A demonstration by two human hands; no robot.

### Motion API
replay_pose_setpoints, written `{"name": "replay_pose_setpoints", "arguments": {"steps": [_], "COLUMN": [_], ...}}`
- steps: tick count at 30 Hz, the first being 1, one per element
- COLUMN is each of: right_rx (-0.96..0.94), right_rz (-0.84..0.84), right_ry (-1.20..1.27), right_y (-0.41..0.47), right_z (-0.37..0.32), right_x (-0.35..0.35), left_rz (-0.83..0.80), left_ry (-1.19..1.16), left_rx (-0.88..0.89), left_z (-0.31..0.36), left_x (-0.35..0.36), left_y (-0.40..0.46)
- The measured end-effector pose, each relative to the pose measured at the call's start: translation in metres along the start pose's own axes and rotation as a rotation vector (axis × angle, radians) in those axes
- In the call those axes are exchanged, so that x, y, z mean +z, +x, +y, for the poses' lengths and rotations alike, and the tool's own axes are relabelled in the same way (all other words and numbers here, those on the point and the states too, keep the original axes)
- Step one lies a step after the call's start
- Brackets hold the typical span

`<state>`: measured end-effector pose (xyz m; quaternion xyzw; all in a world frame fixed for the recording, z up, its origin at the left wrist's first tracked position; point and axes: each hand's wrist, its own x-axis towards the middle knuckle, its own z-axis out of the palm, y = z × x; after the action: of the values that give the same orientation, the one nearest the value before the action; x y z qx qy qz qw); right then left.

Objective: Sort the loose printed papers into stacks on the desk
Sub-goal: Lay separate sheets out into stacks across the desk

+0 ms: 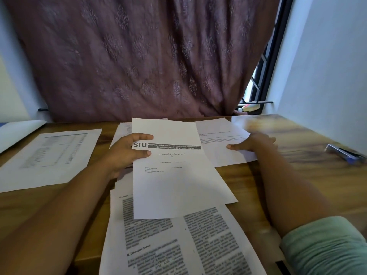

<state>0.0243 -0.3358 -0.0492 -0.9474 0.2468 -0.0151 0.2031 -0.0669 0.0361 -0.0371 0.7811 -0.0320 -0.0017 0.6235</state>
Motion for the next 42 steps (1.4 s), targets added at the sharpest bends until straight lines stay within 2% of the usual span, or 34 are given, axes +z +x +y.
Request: {"name": "replay_pose_setpoints", "arguments": {"steps": [8,12,16,21,24,29,31,34,42], "right_rx": [0.034,-0.074,-0.123,-0.077,-0.111,-0.22,-0.22,-0.215,-0.18], "right_rz": [-0.036,-0.014,-0.111,-0.195,-0.136,0.098,0.099,0.116,0.071], "right_ry": [-0.012,-0.066,-0.046,0.045,0.057,0.135,0.325,0.45,0.494], "right_y": [0.006,0.013,0.013,0.018,0.02,0.003,0.009,0.017,0.019], "right_z": [0.002,0.004,-0.002,-0.001,0.003,-0.001,0.001,0.01,0.012], "right_x": [-0.002,0.002,-0.002,-0.003,0.001,-0.006,-0.004,0.0,0.002], "left_rz": [-0.023,-0.023,-0.018,0.002,0.0,-0.004,-0.005,0.005,0.011], "left_ry": [-0.024,-0.024,0.003,0.033,0.031,0.034,0.029,0.048,0.023], "left_rx": [-0.021,-0.04,-0.032,-0.046,-0.05,-0.039,-0.04,-0.043,-0.052], "left_z": [-0.003,-0.008,-0.008,-0.008,-0.009,-0.01,-0.01,-0.012,-0.013], "left_x": [0.009,0.009,0.01,0.01,0.01,0.009,0.009,0.008,0.006], "left_y": [0.002,0.005,0.006,0.007,0.007,0.008,0.007,0.007,0.011]}}
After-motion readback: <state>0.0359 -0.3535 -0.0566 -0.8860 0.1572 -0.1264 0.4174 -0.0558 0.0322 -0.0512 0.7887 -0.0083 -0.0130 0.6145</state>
